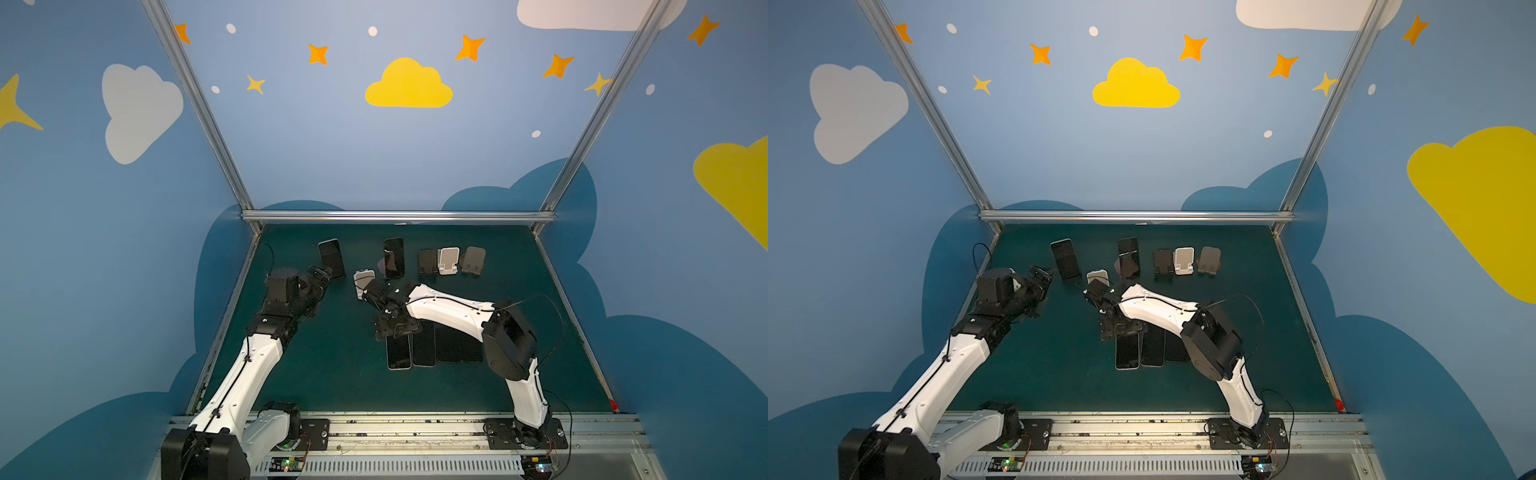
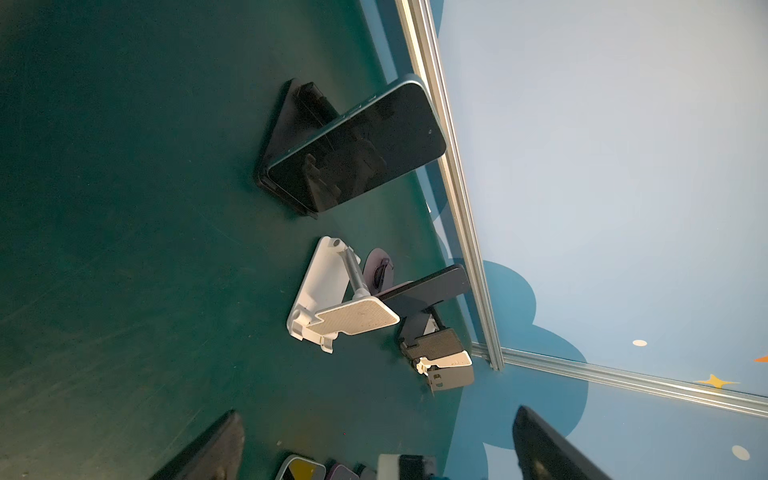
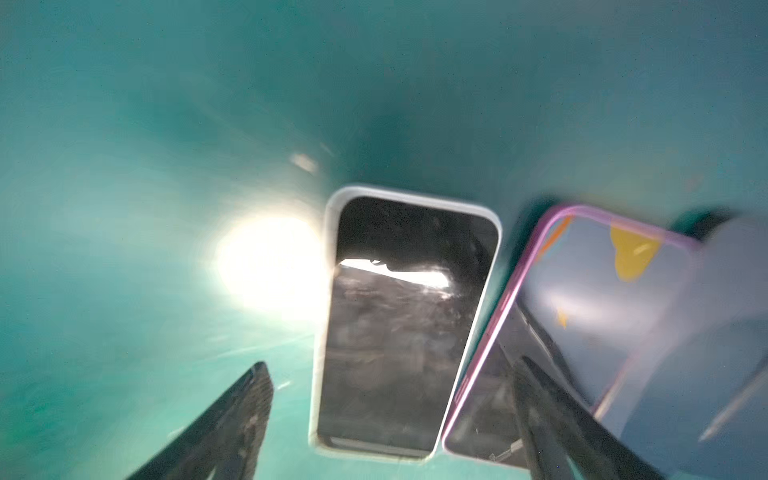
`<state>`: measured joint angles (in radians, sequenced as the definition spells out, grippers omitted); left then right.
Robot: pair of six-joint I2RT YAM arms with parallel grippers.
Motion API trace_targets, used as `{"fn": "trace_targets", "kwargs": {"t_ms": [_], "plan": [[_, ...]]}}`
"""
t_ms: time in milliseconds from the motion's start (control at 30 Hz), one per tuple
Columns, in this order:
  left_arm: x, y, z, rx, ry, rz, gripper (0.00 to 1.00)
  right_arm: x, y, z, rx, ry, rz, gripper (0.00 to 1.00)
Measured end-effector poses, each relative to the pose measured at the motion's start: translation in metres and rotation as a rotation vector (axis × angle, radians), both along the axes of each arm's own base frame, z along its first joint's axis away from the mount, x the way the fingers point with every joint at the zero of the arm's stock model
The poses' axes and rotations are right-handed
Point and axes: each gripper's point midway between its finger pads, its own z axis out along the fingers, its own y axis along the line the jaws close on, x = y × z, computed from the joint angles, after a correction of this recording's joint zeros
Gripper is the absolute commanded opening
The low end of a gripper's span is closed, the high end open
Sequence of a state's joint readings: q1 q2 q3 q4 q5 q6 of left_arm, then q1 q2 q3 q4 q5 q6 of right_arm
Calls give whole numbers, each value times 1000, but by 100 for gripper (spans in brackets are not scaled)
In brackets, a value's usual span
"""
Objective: Remove the phone from the phone stand
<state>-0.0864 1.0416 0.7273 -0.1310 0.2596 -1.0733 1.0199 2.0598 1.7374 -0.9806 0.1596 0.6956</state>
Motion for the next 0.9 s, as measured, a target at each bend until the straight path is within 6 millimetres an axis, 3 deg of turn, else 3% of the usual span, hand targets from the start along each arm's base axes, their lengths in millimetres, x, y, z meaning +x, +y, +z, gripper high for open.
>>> {"fn": "trace_targets", "kwargs": {"t_ms": [133,300,400,567,700,900], "plan": [[0,0,0,1,0,2,100,33,25,45,86,-155,62,91],[0,1,0,3,-1,2,100,79,57,69,155,-299,117,94],[0,1,0,4,-1,1,100,111,71,63,179,-341,130,93],[0,0,0,4,-1,1,100,144,79,34,179,-374,130,94],[0,0,1,3,-3,1,100,154,89,19,200,-403,142,94],[0,0,1,3,-3,1,100,165,107,24,273,-467,156,92]]}}
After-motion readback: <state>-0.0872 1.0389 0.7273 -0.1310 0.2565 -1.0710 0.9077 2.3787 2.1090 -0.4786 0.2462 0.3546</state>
